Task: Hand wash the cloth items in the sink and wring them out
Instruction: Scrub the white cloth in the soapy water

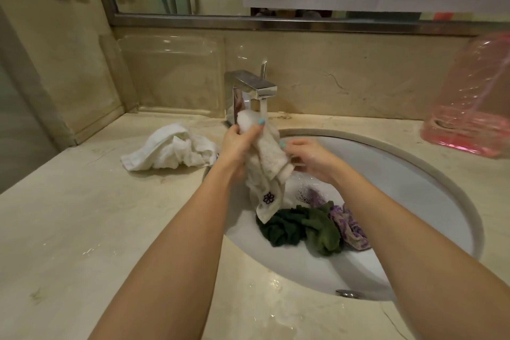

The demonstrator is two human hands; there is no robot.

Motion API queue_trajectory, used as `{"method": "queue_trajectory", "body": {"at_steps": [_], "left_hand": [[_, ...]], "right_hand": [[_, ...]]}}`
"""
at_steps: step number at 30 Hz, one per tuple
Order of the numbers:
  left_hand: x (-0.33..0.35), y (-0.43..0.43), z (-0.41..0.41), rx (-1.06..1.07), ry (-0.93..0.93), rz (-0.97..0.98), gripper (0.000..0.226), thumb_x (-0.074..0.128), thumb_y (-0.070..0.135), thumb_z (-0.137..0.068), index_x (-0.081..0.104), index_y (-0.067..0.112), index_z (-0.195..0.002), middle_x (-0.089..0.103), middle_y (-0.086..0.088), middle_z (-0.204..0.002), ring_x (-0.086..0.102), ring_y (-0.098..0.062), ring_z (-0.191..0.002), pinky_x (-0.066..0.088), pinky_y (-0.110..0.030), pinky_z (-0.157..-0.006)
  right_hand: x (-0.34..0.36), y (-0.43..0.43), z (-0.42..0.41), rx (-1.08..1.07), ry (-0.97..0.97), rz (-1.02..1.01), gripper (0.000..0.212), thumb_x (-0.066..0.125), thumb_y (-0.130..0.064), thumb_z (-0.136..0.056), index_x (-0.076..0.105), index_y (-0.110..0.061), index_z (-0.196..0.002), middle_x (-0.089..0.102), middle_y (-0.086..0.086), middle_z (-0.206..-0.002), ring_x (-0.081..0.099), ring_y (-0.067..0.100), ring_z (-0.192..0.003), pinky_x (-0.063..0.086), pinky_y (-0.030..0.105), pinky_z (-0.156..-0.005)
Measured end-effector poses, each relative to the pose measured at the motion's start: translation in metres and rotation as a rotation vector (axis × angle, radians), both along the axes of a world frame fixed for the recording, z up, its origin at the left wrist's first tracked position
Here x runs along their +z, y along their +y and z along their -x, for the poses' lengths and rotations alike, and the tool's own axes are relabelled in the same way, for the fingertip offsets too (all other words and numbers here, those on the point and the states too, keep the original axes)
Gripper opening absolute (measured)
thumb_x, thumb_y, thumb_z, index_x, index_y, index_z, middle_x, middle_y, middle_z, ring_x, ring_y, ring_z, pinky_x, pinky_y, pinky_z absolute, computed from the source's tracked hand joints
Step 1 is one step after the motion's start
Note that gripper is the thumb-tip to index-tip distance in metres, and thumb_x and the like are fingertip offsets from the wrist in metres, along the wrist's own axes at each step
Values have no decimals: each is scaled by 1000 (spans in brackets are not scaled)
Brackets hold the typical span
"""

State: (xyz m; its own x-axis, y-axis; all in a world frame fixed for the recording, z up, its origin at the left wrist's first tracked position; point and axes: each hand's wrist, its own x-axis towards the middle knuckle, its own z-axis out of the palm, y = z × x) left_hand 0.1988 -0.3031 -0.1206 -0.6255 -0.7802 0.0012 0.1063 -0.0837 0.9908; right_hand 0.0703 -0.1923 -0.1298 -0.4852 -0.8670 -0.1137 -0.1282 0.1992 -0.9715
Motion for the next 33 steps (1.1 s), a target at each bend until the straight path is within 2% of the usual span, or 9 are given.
{"method": "queue_trajectory", "body": {"at_steps": [4, 9, 11, 14, 17, 21, 24, 29, 33], "left_hand": [[-3, 2, 4, -10, -49, 46, 42, 71, 29, -86, 46, 11, -115, 59, -6, -108, 62, -22, -99, 54, -41, -88], [-1, -1, 3, 51, 98, -35, 27, 72, 16, -84, 51, 14, -100, 60, -17, -114, 62, -31, -108, 52, -50, -95], [0, -2, 2, 22, 127, -11, 18, 68, 10, -87, 56, 11, -101, 65, -13, -104, 65, -27, -98, 55, -44, -89], [2, 2, 2, -43, 148, 55, 22, 69, 15, -79, 64, 6, -97, 67, -11, -91, 65, -25, -89, 54, -41, -78], [0, 2, 2, 3, 59, 132, 23, 71, 18, -81, 63, 10, -101, 67, -9, -97, 63, -25, -95, 52, -39, -81], [-1, 5, 2, -32, 11, 197, 13, 67, 10, -86, 55, 11, -91, 60, -6, -86, 60, -19, -82, 48, -25, -60], [-1, 5, 1, -8, -116, 312, 17, 67, 9, -87, 52, 8, -93, 57, -3, -82, 56, -13, -73, 47, -15, -51], [-2, 8, 2, -170, -155, 308, 30, 75, 26, -83, 47, 16, -77, 52, 4, -71, 47, -9, -65, 39, -21, -63], [0, 12, -1, -469, -252, 176, 24, 69, 35, -88, 66, 13, -96, 65, -4, -89, 60, -17, -80, 51, -30, -77]], "right_hand": [[3, 1, 1, 24, -27, -62, 18, 51, -30, -100, 55, -13, -105, 65, 7, -109, 64, 26, -100, 54, 40, -85], [-3, 4, 0, 57, 26, -120, 11, 57, -22, -96, 59, -15, -87, 62, 1, -87, 59, 17, -83, 49, 38, -88], [-5, 2, 2, 29, -39, -63, 6, 57, -20, -96, 57, -20, -102, 63, 3, -100, 60, 20, -94, 48, 42, -89], [-10, -1, 0, 91, -98, -89, 27, 59, -23, -95, 52, -21, -121, 62, 7, -109, 61, 26, -99, 53, 39, -83], [-7, -1, 1, -78, -104, -30, 4, 54, -15, -97, 57, -12, -99, 63, 6, -94, 62, 23, -88, 54, 37, -79], [-2, 1, 5, -188, -225, 68, 18, 42, -6, -98, 57, -7, -89, 56, 7, -69, 55, 20, -63, 51, 34, -58], [12, -3, 3, -244, -282, 225, 25, 32, -6, -101, 55, 3, -96, 57, 15, -70, 56, 27, -60, 47, 33, -47], [19, -9, 0, -274, -362, 290, 23, 34, -13, -103, 53, -7, -93, 59, 10, -82, 57, 21, -77, 45, 30, -57], [33, -3, -1, -168, -365, 391, 23, 44, -15, -101, 56, -2, -86, 57, 11, -76, 58, 19, -74, 49, 32, -71]]}}
